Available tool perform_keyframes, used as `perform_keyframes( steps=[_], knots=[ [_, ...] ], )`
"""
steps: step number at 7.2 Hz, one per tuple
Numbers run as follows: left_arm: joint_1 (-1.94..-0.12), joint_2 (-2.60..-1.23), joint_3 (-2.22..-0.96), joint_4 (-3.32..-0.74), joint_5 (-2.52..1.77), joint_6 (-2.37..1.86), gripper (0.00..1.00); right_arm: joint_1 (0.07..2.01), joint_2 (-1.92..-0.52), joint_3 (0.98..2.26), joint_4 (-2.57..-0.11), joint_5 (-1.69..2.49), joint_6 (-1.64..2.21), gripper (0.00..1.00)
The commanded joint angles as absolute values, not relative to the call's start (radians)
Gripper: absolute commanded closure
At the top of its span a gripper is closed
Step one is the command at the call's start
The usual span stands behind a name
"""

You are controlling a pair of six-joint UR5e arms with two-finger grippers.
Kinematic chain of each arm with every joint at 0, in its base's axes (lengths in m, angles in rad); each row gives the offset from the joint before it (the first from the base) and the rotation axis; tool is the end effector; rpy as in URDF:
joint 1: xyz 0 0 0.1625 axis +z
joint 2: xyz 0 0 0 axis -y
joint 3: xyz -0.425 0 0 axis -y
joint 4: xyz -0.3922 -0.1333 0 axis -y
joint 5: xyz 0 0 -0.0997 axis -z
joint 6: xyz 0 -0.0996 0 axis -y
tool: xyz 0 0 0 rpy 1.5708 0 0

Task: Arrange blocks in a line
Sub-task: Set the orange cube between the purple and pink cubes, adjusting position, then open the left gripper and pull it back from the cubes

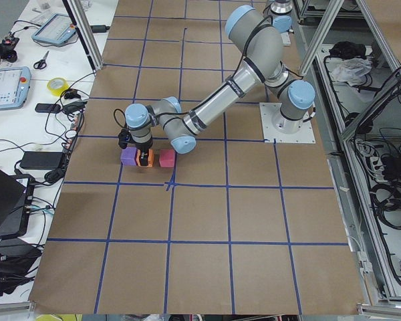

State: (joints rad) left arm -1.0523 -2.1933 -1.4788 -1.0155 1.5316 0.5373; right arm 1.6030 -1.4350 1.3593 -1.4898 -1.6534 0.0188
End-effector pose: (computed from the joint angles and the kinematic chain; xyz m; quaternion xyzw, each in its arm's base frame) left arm 0.2219 -0.6658 0.2123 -0.0096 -0.9997 0.0206 0.0107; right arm 0.1427 -0.5435 0.5135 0.0068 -0.9991 -0.0016 0.0413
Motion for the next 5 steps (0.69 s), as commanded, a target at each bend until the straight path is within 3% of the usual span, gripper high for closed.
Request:
perform_keyframes(
  steps=[1,5],
  knots=[
    [-1.06,-2.126,-1.48,-1.087,1.532,0.532,0.0,1.603,-1.44,1.358,-1.474,-1.655,0.018,0.0],
    [-1.1,-1.897,-1.477,-1.387,1.532,0.452,0.0,1.612,-1.5,1.41,-1.393,-1.741,0.025,0.0]
  ],
)
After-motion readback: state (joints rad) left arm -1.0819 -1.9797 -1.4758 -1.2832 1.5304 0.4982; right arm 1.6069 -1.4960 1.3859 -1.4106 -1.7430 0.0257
